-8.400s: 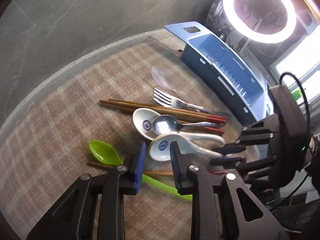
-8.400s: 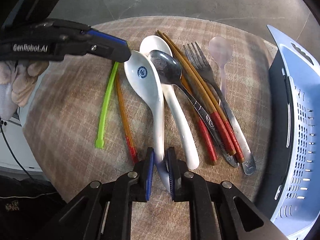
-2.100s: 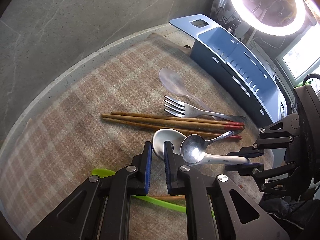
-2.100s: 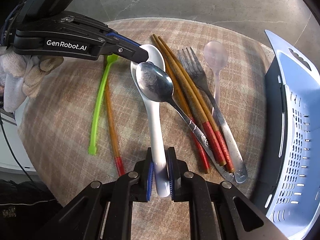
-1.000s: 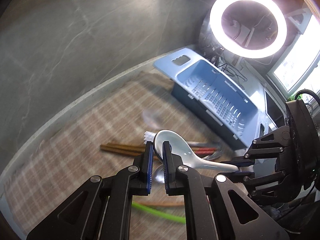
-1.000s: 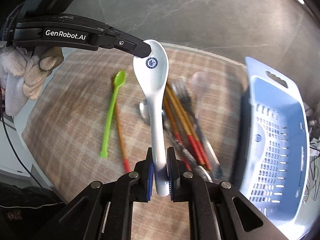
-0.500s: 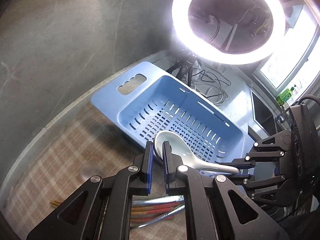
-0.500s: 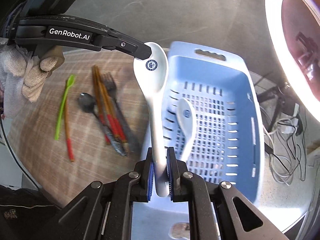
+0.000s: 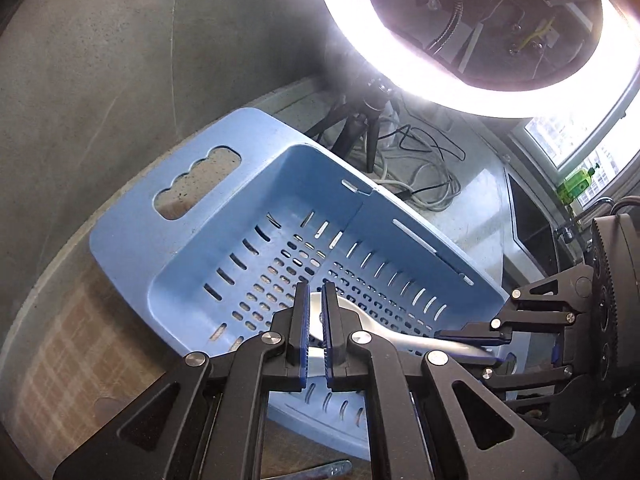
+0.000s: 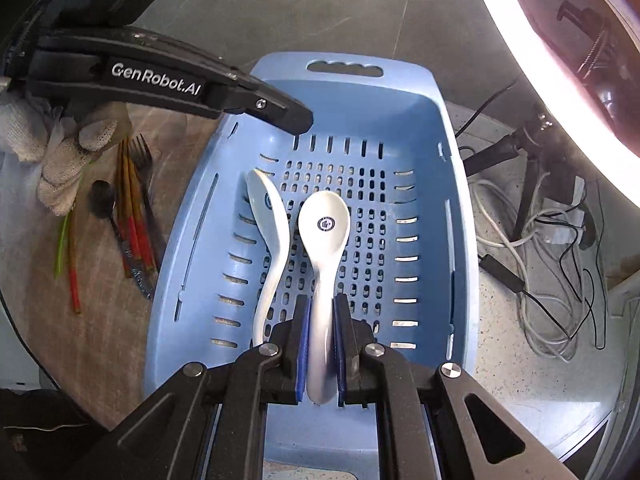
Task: Organize utensils
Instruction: 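Lower the second spoon into the basket and open the right gripper, then move the right gripper to the metal spoon handle and close on it, then lift the metal spoon with the right gripper and carry it over the basket, then lower the metal spoon into the basket and open the right gripper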
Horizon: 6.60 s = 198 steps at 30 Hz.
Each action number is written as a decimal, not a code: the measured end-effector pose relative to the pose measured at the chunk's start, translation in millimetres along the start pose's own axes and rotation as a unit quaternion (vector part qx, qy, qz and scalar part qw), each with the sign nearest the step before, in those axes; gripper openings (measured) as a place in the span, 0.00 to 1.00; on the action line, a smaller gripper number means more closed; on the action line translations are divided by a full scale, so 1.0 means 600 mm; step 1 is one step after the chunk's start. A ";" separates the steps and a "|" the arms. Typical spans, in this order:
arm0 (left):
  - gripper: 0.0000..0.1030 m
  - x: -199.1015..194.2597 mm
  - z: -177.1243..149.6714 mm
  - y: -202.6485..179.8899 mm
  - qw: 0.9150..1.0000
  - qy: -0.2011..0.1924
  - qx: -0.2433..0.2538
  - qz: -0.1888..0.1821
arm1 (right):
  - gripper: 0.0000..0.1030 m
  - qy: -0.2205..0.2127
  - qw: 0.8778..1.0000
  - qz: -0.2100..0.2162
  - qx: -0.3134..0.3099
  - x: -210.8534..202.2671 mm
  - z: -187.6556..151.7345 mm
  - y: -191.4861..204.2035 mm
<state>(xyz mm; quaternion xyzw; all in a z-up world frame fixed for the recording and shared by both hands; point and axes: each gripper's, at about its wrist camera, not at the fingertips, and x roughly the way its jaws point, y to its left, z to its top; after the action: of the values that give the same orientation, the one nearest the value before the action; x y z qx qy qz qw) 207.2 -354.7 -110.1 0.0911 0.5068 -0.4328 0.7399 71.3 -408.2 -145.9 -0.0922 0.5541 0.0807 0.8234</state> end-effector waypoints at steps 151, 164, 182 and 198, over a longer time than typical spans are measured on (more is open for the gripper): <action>0.07 -0.218 -0.201 0.107 0.997 -0.043 -0.063 0.019 | 0.09 0.010 0.991 0.031 -0.128 -0.065 0.080 0.266; 0.07 -0.137 -0.075 0.035 0.999 -0.048 -0.014 -0.010 | 0.08 0.003 0.997 -0.003 -0.074 -0.074 0.073 0.117; 0.06 0.002 -0.028 0.011 0.999 0.021 -0.010 -0.030 | 0.09 0.034 0.999 0.005 -0.039 -0.006 0.034 0.021; 0.16 -0.060 -0.064 0.020 1.000 0.008 -0.017 0.000 | 0.37 -0.005 1.000 -0.001 -0.029 -0.053 0.023 0.052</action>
<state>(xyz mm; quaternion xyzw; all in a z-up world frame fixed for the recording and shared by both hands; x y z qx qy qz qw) 186.3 -305.9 -101.8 0.0820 0.5203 -0.4233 0.7371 64.8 -375.8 -113.4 -0.1163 0.5477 0.0969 0.8229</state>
